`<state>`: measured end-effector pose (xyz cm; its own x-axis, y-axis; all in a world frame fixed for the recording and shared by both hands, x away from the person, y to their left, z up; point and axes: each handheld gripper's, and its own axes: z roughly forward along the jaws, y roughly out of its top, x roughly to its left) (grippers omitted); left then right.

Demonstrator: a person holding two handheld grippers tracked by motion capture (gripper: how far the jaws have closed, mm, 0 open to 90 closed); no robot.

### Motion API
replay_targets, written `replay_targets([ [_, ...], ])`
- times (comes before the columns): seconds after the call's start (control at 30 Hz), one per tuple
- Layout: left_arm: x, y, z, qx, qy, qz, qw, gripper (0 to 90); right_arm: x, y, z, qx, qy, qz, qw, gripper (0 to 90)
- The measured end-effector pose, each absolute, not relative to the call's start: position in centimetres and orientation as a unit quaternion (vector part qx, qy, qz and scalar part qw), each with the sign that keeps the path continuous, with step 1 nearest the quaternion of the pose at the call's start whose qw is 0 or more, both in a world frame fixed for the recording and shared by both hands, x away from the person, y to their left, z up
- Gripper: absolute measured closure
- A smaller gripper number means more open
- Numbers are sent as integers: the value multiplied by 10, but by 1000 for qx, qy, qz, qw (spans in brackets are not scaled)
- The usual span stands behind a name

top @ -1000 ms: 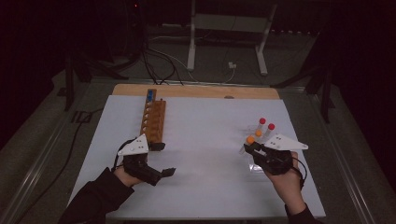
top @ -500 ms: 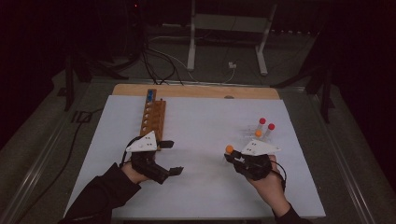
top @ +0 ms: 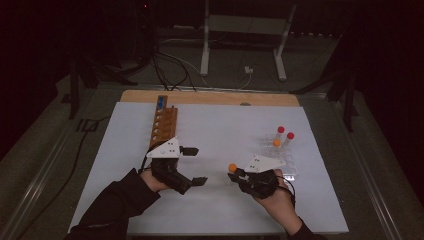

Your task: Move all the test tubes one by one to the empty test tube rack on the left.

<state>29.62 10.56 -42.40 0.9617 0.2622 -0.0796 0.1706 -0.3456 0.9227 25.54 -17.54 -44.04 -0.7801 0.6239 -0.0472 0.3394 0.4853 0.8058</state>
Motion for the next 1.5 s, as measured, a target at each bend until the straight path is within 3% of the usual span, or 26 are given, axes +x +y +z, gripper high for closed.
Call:
replay_targets([
  [0.2,298,92,-422,820,118,34,559,91,254,-170,-443,278,849,419,160,751],
  [0.77,301,57,-430,821,94,18,563,475,252,-167,-443,272,851,423,151,751],
  [1.13,302,46,-435,829,79,26,552,677,252,-168,-441,272,849,426,151,751],
  [1.5,303,44,-434,830,71,36,553,715,253,-170,-442,277,846,430,150,749],
])
